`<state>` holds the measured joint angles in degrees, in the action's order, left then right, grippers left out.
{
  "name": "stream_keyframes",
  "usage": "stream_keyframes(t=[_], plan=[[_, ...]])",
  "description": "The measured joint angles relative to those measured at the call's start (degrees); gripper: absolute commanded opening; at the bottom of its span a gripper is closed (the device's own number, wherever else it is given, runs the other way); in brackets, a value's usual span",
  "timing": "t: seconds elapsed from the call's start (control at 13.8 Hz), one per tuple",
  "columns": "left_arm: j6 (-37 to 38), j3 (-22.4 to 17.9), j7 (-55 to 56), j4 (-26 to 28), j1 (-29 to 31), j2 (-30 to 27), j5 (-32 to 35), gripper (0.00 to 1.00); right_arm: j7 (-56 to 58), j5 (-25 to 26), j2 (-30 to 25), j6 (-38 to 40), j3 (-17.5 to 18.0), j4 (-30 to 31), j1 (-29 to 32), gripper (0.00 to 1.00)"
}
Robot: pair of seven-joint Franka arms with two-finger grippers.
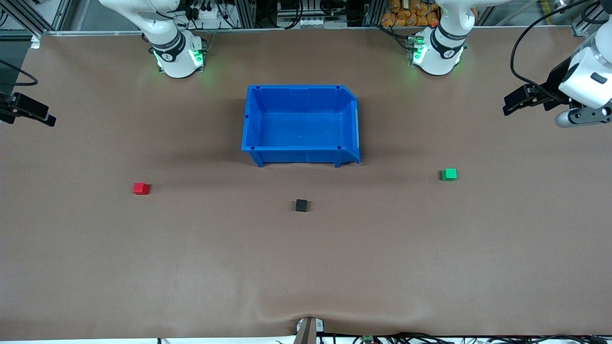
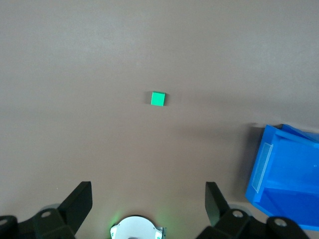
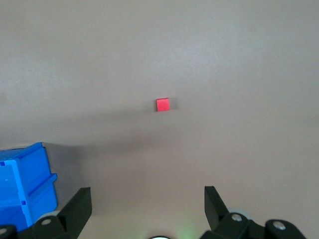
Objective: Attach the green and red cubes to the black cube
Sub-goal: 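Move the left gripper down toward the green cube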
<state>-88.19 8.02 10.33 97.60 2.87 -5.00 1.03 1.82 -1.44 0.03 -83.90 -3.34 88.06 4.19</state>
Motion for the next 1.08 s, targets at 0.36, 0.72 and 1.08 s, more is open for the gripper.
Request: stream_keyframes(t=[0.36,0.72,1.08], plan=[[-2.48,0.01,0.00,1.11,0.00,0.80,0.00,1.00,0.00,0.00,0.92,-0.95,-0.14,0.03,0.60,1.00],[-9.51,0.00,0.00,6.45,0.02,0.82,0.00,1.00,0.02,0.03,1.68,-0.56,0.27,0.02,0.65,1.00],[-16.41,-0.02,0.00,11.42,0.04,0.83,0.01,1.00,0.00,0.01,1.48,0.55,-0.23,-0.25,3.50,1.00]])
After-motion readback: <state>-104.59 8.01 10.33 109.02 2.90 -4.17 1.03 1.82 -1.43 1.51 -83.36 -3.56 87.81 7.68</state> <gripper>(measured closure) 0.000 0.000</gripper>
